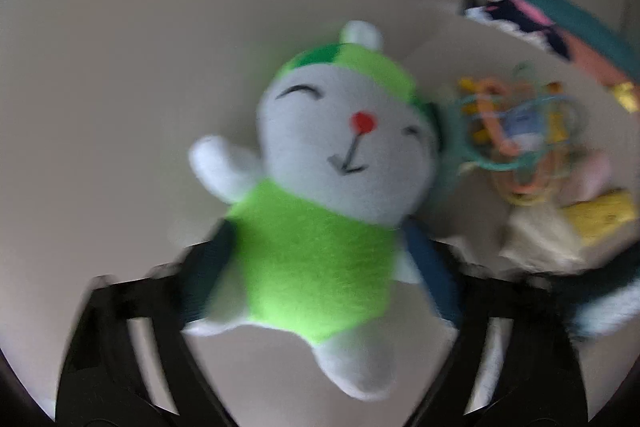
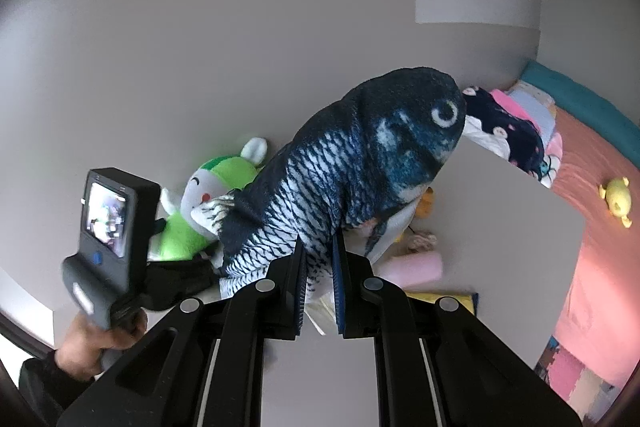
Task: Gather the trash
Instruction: 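Grasp the white-green plush bunny with the left tool while the right tool grasps the blue fish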
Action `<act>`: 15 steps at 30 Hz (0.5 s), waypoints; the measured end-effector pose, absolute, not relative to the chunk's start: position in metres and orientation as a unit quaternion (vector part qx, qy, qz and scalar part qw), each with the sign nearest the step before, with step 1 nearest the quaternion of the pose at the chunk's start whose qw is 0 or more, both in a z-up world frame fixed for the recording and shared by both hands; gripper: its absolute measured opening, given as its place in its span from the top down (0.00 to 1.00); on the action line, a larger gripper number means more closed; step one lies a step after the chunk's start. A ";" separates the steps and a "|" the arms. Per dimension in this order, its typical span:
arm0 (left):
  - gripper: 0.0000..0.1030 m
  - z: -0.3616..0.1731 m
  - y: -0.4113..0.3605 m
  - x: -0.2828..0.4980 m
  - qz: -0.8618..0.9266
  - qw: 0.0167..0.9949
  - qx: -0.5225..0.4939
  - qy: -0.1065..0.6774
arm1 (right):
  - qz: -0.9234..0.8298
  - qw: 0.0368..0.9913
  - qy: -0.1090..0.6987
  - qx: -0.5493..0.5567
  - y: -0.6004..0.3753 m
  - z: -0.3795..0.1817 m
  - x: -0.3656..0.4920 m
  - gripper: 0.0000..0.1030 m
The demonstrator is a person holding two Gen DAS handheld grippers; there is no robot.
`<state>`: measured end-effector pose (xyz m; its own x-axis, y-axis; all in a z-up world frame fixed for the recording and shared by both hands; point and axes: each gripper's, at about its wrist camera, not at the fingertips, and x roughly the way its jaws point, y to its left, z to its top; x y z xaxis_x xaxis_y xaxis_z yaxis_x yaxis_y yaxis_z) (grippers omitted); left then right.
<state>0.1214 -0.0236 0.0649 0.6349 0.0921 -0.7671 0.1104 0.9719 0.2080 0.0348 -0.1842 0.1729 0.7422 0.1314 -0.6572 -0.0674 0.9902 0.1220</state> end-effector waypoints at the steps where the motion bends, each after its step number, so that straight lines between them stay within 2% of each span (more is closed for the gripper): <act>1: 0.46 0.065 -0.022 0.121 -0.008 0.901 0.110 0.420 | 0.053 0.932 0.355 0.050 -0.190 0.173 0.031 0.88; 4: 0.60 0.069 -0.012 0.116 -0.016 0.908 0.080 0.411 | 0.046 0.934 0.349 0.056 -0.206 0.174 0.023 0.88; 11: 0.73 0.124 0.001 0.068 -0.028 0.937 0.047 0.346 | 0.029 0.940 0.329 0.083 -0.242 0.186 -0.003 0.88; 12: 0.89 0.136 -0.003 0.058 -0.040 0.941 0.046 0.332 | 0.025 0.942 0.324 0.089 -0.250 0.188 -0.011 0.88; 13: 0.97 0.144 -0.004 0.054 -0.046 0.944 0.044 0.323 | 0.022 0.942 0.320 0.093 -0.256 0.189 -0.017 0.88; 15: 0.97 0.167 -0.015 0.036 -0.067 0.952 0.039 0.298 | 0.011 0.944 0.315 0.100 -0.268 0.190 -0.030 0.88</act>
<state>0.0362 -0.0153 0.1674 0.8138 -0.1037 -0.5719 0.1502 0.9880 0.0346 -0.0304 -0.2680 0.1904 0.8013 0.0839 -0.5923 0.0422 0.9797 0.1959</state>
